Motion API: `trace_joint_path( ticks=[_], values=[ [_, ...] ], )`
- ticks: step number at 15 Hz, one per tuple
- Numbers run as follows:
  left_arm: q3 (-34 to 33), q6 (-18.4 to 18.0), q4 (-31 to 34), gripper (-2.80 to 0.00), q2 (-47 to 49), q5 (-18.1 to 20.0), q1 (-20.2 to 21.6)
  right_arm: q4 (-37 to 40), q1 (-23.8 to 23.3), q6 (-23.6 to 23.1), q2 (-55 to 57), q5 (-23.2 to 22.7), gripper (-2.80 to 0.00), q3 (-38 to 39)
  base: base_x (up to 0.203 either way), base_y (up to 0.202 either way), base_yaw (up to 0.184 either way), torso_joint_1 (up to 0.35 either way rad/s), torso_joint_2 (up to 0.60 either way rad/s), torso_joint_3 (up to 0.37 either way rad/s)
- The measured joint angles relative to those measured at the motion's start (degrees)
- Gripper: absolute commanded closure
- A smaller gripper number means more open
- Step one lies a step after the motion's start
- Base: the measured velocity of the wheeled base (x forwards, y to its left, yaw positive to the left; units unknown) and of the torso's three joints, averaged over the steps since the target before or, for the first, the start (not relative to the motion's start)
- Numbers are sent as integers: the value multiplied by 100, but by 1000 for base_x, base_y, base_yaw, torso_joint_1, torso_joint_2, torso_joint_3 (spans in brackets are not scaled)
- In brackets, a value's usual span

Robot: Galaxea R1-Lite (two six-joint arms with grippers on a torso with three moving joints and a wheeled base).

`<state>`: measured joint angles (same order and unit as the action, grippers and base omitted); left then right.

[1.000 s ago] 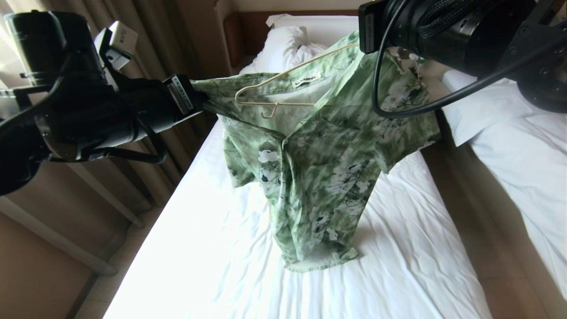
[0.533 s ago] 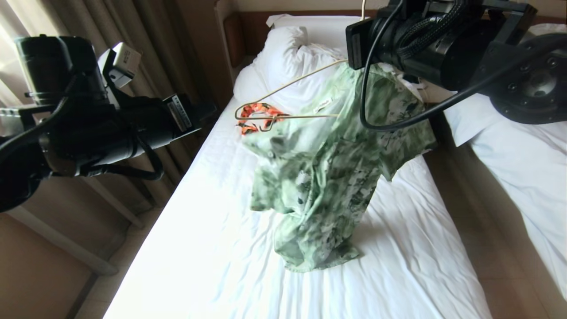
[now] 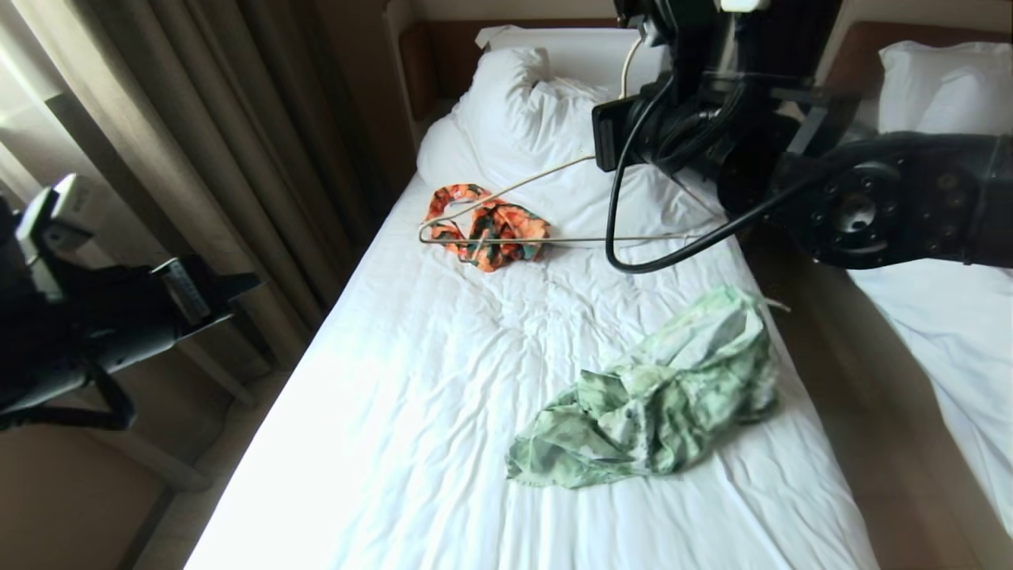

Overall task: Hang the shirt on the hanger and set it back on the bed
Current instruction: Take the clothes hanger out of the clothes, then place the hanger on the bed

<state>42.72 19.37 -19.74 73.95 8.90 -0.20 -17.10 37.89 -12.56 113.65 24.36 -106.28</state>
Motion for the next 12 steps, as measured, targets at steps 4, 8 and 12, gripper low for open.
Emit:
trace_joint_path(
  ticks=[4, 8, 12],
  values=[
    [-741, -226, 5, 0, -733, 1227, 2347, -86, -64, 1679, 349, 207, 0, 630, 0, 0, 0, 0, 0, 0],
    [-1163, -309, -18, 0, -1027, 1864, 2898, 993, -470, 1951, 267, 263, 0, 1659, 0, 0, 0, 0, 0, 0],
    [-1442, -202, -25, 0, -1084, 1866, 2702, 2189, -1040, 1968, 310, 599, 0, 2253, 0, 0, 0, 0, 0, 0]
  ],
)
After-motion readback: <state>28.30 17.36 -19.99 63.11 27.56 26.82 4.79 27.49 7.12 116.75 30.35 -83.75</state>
